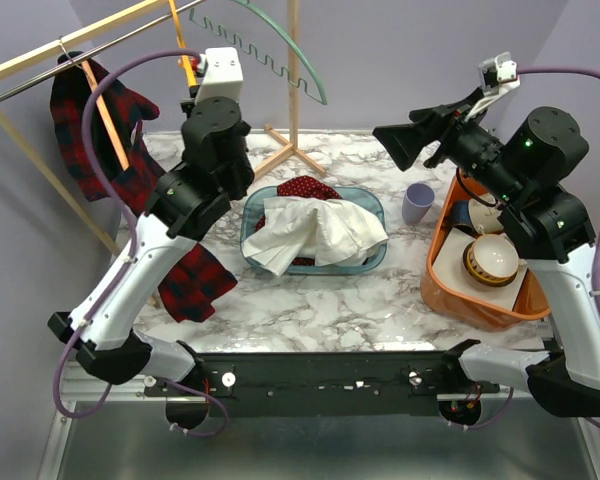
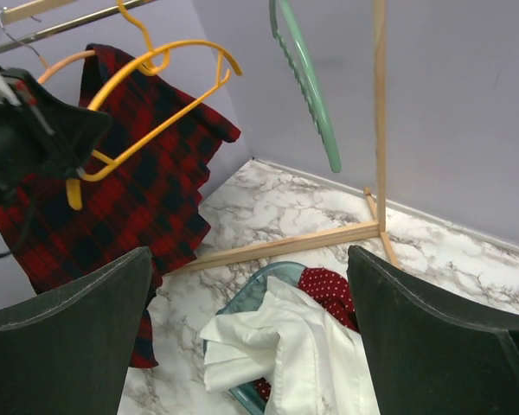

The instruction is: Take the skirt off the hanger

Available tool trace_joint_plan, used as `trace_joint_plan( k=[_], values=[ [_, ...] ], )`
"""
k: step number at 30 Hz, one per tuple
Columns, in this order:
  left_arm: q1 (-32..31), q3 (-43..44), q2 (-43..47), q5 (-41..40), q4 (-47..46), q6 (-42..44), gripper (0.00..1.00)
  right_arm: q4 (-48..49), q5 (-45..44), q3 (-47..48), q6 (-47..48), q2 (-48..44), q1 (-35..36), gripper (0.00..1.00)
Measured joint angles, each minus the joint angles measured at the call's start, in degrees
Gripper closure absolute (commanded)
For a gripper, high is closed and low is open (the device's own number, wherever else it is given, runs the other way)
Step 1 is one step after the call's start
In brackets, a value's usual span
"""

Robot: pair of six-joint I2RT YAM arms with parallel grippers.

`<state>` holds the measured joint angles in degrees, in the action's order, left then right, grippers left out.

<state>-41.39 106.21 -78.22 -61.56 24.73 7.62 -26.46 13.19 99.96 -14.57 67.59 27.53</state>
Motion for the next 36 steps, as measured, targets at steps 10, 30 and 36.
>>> trace_joint_plan(
  k=[10,30,36],
  values=[
    [0.00,-0.33,-5.01,-2.82,-5.22,4.37,1.00,0.13,0.07,0.31,-0.44,-2.36,0.00,0.00],
    [0.00,7.04,-6.69,-2.38,-5.35,4.17,1.00,1.09,0.02,-2.67,-0.33,-3.74,0.00,0.00],
    [0.59,12.22,-12.90,-4.07,-5.95,5.55,1.00,1.11,0.02,-3.02,0.00,-3.76,0.00,0.00]
  ],
)
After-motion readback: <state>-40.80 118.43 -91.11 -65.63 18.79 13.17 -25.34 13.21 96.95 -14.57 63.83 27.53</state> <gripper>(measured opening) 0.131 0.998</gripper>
